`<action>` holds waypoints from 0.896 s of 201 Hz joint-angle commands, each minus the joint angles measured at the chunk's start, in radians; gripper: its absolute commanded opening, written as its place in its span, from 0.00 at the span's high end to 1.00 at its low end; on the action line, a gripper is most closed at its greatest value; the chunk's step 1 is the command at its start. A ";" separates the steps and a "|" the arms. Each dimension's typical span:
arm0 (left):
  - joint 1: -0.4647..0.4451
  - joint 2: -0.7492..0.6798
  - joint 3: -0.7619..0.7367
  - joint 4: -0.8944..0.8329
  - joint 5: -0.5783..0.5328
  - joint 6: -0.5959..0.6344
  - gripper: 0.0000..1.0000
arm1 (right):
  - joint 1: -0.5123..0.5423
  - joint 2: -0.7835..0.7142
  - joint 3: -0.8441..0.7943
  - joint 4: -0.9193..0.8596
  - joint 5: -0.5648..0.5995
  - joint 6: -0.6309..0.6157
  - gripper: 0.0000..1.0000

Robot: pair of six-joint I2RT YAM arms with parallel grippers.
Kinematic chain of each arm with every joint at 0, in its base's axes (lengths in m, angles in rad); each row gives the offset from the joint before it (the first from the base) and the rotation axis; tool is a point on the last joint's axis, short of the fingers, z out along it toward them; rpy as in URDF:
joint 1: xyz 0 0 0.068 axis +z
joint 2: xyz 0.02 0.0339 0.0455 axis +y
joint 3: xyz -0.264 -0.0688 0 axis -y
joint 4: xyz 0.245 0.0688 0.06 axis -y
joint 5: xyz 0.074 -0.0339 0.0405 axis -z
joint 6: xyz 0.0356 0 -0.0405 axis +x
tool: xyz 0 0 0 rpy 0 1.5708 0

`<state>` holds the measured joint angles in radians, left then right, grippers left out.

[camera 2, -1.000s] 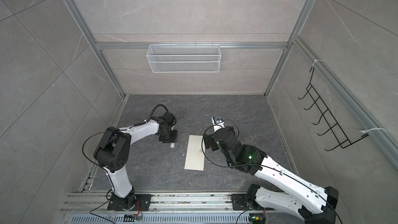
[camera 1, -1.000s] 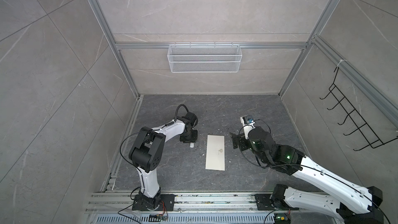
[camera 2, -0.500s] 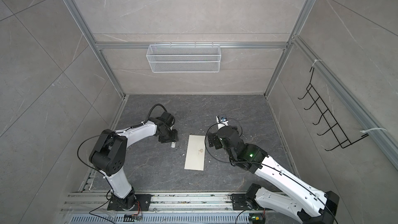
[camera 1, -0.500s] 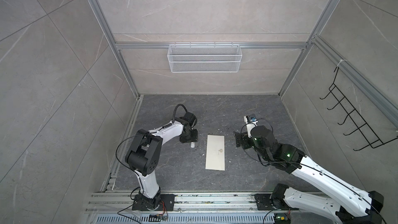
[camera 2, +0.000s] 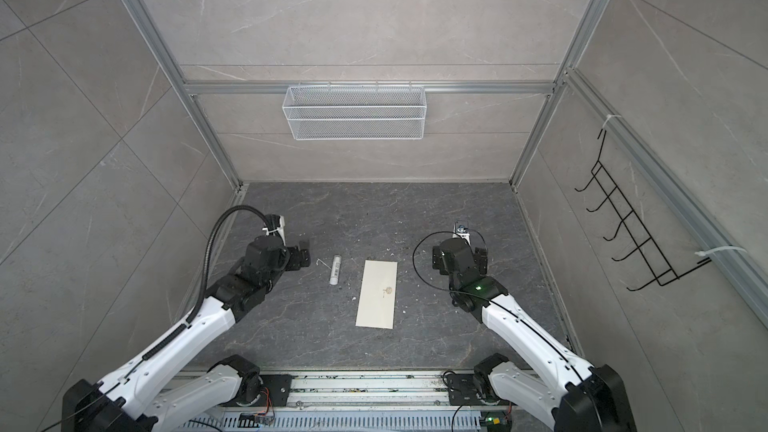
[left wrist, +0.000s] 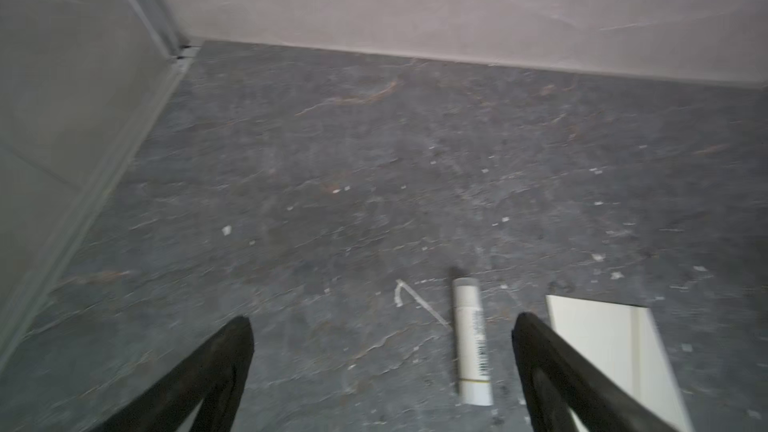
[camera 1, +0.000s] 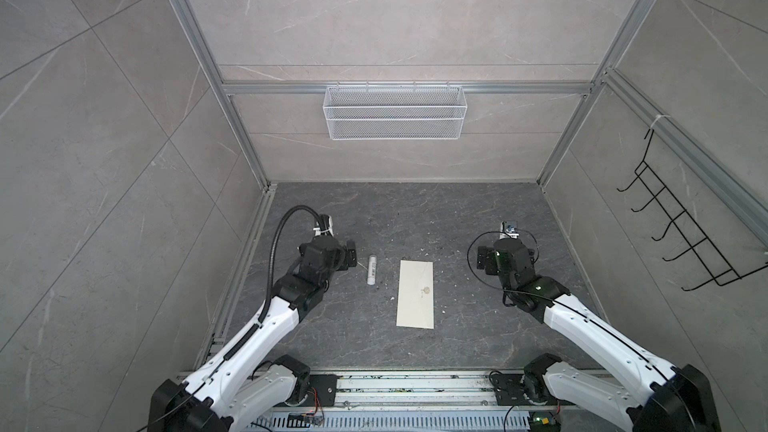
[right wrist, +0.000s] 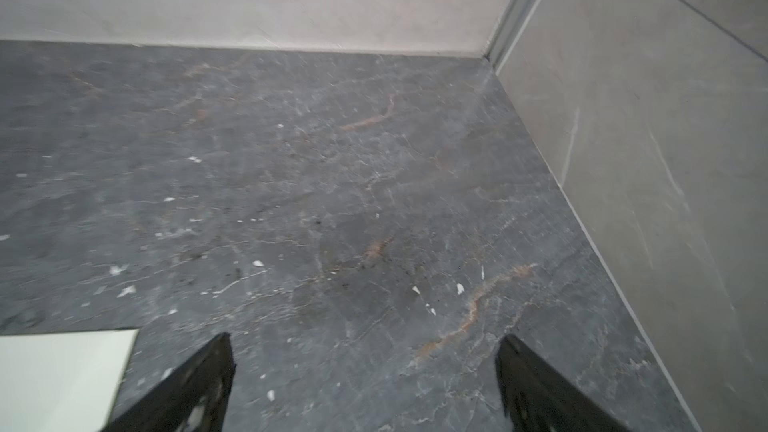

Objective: Place the letter into the envelope and seal it

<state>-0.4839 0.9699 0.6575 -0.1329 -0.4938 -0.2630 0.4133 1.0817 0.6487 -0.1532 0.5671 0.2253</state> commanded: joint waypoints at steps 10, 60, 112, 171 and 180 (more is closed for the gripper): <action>0.033 0.026 -0.201 0.462 -0.296 0.239 0.01 | -0.094 0.112 -0.076 0.248 0.008 -0.030 0.00; 0.201 0.123 -0.387 0.812 -0.166 0.315 0.02 | -0.172 0.246 -0.214 0.627 -0.105 -0.157 0.00; 0.316 0.311 -0.430 1.046 0.017 0.313 0.02 | -0.210 0.366 -0.264 0.929 -0.296 -0.260 0.00; 0.441 0.543 -0.386 1.178 0.287 0.310 0.02 | -0.286 0.425 -0.287 1.004 -0.404 -0.215 0.00; 0.451 0.529 -0.357 1.092 0.302 0.298 0.02 | -0.286 0.440 -0.298 1.058 -0.401 -0.219 0.01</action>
<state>-0.0643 1.4918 0.2363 0.9291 -0.3069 0.0376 0.1280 1.5112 0.3676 0.8074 0.2100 0.0036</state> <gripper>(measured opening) 0.977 0.995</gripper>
